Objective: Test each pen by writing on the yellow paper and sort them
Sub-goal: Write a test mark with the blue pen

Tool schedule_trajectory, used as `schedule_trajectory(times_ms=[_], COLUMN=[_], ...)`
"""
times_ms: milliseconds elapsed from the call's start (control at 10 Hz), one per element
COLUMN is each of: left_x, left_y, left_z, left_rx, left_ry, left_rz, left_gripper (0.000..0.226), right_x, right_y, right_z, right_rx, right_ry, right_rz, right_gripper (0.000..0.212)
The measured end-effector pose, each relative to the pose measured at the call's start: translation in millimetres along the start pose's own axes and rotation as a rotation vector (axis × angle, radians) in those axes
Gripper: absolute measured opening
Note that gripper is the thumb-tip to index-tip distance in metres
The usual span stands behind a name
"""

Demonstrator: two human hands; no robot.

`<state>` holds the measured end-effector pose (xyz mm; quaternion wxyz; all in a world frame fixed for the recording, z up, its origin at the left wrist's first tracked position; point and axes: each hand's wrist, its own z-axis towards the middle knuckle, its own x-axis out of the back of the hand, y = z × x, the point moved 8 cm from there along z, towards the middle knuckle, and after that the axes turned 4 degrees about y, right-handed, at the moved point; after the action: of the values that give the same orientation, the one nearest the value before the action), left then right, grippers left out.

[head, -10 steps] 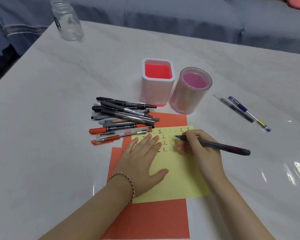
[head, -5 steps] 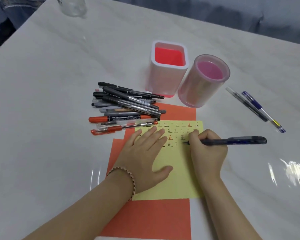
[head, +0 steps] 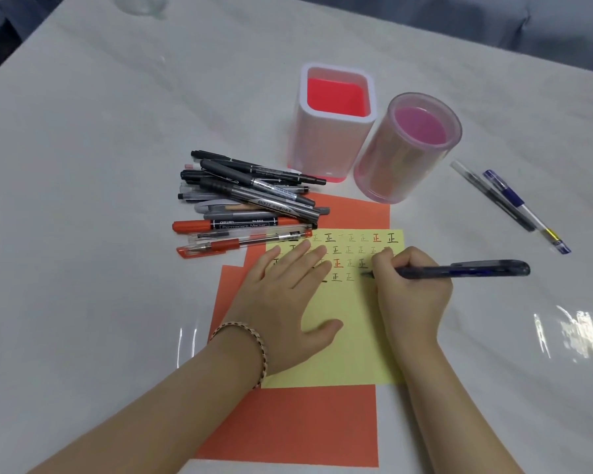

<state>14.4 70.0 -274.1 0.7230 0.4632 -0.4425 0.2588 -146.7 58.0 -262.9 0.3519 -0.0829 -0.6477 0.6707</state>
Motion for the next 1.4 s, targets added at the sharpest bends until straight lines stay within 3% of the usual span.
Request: schedule_trajectory(times_ms=[1400], left_x=[0.2], left_y=[0.0], left_z=[-0.1], left_rx=[-0.009], left_ry=[0.022], left_rz=[-0.001], left_gripper=[0.065], right_x=[-0.6], right_y=[2.3], right_z=[1.6], right_rx=[0.01], right_ry=[-0.008], right_rz=[-0.023], right_gripper=[0.036])
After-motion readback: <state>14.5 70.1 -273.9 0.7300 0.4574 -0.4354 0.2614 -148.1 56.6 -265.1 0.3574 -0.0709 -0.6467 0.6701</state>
